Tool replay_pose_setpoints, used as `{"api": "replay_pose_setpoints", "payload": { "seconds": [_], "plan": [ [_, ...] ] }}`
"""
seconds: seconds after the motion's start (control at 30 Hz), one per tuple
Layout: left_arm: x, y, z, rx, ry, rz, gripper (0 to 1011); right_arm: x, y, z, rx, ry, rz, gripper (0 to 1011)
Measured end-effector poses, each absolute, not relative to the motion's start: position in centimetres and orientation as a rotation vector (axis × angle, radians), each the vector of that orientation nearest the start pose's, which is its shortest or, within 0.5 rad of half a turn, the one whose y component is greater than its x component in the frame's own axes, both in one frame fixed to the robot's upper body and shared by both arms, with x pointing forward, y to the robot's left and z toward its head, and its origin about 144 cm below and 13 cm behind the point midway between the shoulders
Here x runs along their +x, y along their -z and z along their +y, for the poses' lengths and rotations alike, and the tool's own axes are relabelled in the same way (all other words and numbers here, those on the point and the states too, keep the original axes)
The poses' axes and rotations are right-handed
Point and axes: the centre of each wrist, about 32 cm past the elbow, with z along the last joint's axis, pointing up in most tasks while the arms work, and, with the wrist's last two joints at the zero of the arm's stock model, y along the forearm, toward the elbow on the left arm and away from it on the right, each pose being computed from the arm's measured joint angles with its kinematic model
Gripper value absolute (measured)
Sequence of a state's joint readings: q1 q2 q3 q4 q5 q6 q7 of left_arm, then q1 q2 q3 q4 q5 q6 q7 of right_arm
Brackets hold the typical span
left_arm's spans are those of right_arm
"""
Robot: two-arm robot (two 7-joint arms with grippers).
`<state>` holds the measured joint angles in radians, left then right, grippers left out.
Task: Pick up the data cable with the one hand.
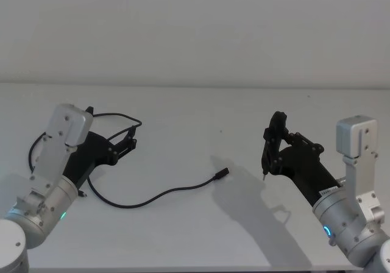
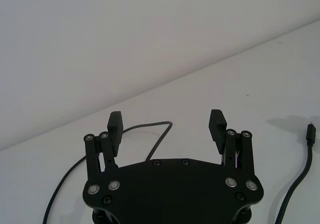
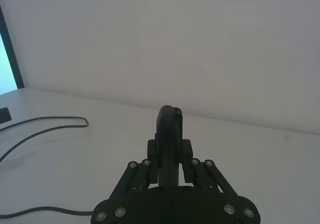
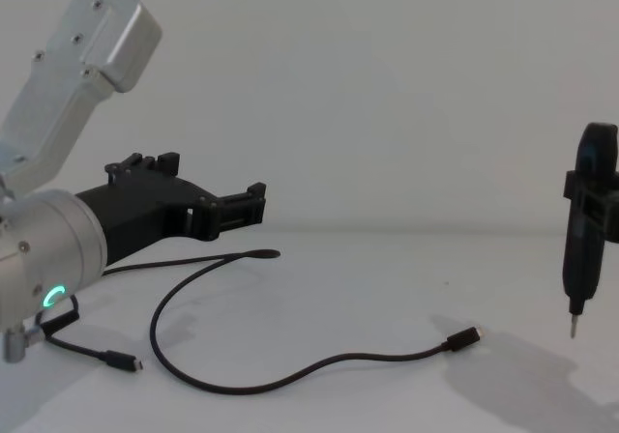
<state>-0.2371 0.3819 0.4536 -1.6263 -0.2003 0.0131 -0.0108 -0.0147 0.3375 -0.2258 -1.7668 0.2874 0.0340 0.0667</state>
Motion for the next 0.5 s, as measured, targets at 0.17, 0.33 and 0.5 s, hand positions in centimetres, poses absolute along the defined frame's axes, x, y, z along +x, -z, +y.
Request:
{"api": "replay_pose_setpoints", "payload": {
  "seconds": [0.17, 0.33, 0.5],
  "plan": [
    [49.20, -120.45, 19.85, 0.060, -1.124, -0.268, 1001, 44.33, -118.87, -23.71, 0.026, 1.230, -0.075, 275],
    [49.20, -120.44, 19.84, 0.060, -1.124, -0.268, 1001, 44.33, -118.87, -23.71, 0.026, 1.230, -0.075, 274],
    [49.20, -120.44, 19.84, 0.061, -1.124, -0.268, 1000, 44.33, -118.87, -23.71, 0.026, 1.230, -0.075, 274]
  ]
}}
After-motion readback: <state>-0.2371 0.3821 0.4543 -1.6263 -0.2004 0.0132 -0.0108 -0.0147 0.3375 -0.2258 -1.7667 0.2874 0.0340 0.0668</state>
